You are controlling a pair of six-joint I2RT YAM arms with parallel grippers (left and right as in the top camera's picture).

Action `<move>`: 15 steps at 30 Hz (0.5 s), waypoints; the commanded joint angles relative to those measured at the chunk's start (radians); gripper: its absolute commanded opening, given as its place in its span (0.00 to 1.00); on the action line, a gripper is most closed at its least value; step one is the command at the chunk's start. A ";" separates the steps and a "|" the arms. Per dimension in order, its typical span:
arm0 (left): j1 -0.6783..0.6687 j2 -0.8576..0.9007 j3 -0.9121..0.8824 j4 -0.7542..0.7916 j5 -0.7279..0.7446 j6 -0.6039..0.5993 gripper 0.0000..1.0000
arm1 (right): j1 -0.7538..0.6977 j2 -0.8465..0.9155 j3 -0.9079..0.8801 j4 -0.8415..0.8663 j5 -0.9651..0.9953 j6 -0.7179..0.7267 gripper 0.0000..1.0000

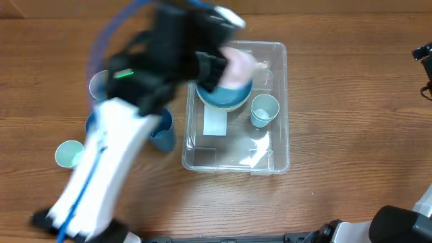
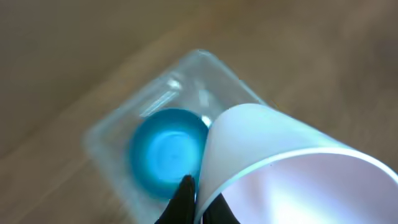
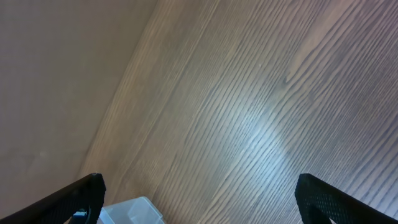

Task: Pack container
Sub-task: 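Grasp the pink cup and carry it over the container, then lower the pink cup into the light blue cup and release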

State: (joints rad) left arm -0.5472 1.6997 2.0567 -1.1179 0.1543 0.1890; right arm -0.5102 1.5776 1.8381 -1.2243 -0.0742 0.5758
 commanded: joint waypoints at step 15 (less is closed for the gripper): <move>-0.147 0.407 -0.013 0.060 -0.069 0.111 0.04 | -0.002 -0.013 0.000 0.002 0.002 0.005 1.00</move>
State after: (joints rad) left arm -0.6926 2.0769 2.0403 -1.0691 0.1188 0.2699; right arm -0.5098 1.5776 1.8381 -1.2243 -0.0738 0.5755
